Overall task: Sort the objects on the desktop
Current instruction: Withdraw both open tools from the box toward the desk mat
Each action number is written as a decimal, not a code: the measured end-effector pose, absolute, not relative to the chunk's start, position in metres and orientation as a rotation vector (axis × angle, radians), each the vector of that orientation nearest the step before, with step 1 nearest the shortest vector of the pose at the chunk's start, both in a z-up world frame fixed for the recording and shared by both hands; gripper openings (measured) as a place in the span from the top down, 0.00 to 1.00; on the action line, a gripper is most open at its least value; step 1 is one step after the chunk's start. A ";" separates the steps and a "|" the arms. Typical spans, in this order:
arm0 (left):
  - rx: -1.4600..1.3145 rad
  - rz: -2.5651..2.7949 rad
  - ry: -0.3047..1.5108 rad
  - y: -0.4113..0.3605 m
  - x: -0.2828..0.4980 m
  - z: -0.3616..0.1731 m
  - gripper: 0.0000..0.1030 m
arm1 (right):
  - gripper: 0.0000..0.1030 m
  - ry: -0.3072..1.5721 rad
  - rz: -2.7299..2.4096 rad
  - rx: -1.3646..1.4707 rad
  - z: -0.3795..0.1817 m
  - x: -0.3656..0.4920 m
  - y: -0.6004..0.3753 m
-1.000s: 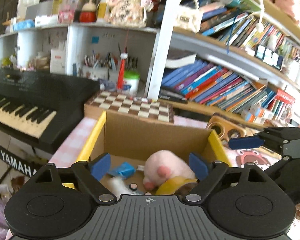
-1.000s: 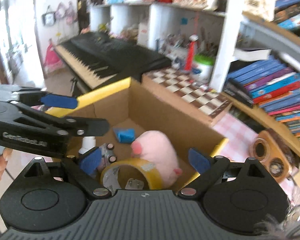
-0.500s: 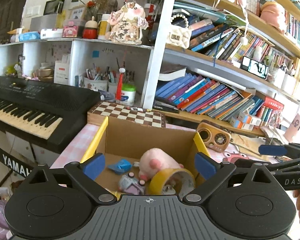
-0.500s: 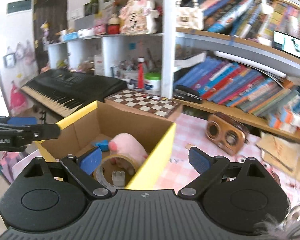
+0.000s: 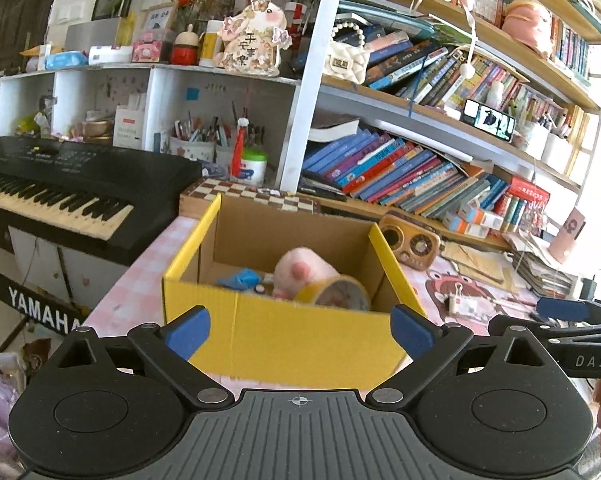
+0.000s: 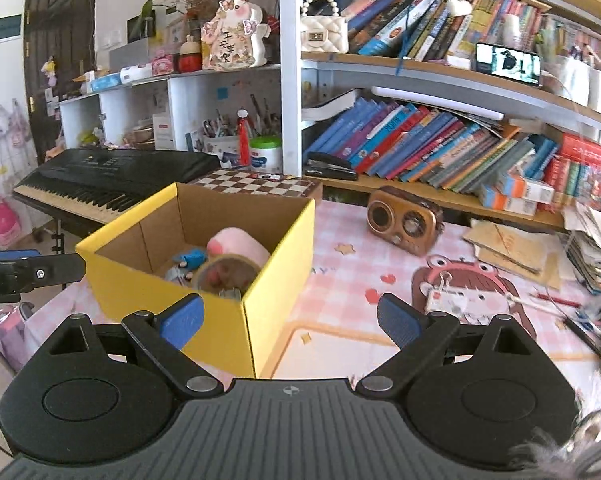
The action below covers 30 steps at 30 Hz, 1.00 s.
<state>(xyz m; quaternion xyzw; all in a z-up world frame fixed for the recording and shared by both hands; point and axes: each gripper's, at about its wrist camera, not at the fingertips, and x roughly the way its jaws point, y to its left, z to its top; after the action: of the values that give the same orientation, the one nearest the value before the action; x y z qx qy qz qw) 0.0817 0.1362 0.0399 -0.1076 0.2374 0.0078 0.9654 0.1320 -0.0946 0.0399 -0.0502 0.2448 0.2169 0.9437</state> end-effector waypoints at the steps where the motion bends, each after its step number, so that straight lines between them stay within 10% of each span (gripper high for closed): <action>1: -0.220 0.015 0.483 0.135 0.077 0.039 0.04 | 0.09 0.499 0.438 -0.102 0.038 0.125 -0.095; 30: -0.183 -0.080 0.583 0.096 0.007 0.010 0.04 | 0.09 0.594 0.371 -0.071 0.000 0.028 -0.098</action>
<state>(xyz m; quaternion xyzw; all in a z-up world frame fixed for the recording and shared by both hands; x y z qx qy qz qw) 0.0069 0.0958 0.0096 -0.0903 0.2867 -0.0394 0.9529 0.0282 -0.0985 -0.0001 -0.0349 0.2911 0.1818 0.9386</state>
